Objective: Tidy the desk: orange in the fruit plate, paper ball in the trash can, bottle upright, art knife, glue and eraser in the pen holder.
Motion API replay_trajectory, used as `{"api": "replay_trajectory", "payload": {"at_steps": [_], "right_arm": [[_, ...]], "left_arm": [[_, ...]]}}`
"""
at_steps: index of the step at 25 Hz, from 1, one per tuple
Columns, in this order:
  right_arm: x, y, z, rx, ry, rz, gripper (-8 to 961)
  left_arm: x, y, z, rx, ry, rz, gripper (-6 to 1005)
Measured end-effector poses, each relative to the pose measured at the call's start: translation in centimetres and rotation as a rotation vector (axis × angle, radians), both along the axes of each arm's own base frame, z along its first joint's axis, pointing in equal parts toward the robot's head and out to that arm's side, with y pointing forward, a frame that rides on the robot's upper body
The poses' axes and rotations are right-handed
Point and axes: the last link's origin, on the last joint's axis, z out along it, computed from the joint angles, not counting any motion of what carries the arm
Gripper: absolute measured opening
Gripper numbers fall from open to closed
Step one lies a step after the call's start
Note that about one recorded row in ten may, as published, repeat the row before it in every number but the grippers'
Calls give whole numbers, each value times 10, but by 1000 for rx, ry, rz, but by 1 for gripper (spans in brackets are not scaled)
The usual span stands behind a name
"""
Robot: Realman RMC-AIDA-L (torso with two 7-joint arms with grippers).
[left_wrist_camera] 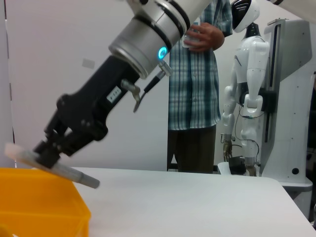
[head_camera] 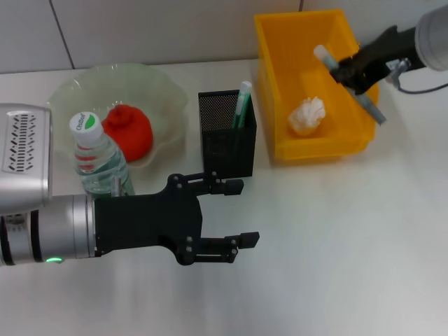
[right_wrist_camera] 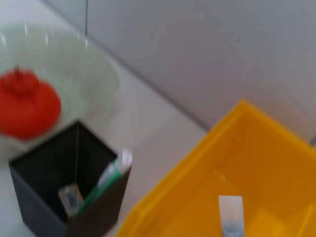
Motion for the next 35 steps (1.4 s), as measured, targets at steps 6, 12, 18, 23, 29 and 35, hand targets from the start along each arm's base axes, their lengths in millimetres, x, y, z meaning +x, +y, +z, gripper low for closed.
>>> {"api": "replay_trajectory", "payload": {"at_steps": [6,12,18,23,29,35], "right_arm": [[-1,-2,8,40,72,79,132],[4,-7,22,79,197,177,135],[7,-12,31,91,284,253,137],[9,-19,35,93,352,349,140],[7,-27,38,69,475,443,142],[11,-27,38,25,571,468,145]], "left_arm": [[2,1,0,-3,0,-2,786],[2,1,0,-4,-3,-1,785],[3,1,0,-7,-4,-3,785],[3,1,0,-7,-4,-2,785],[3,1,0,-7,-4,-3,785],[3,1,0,-3,-7,-5,785]]}}
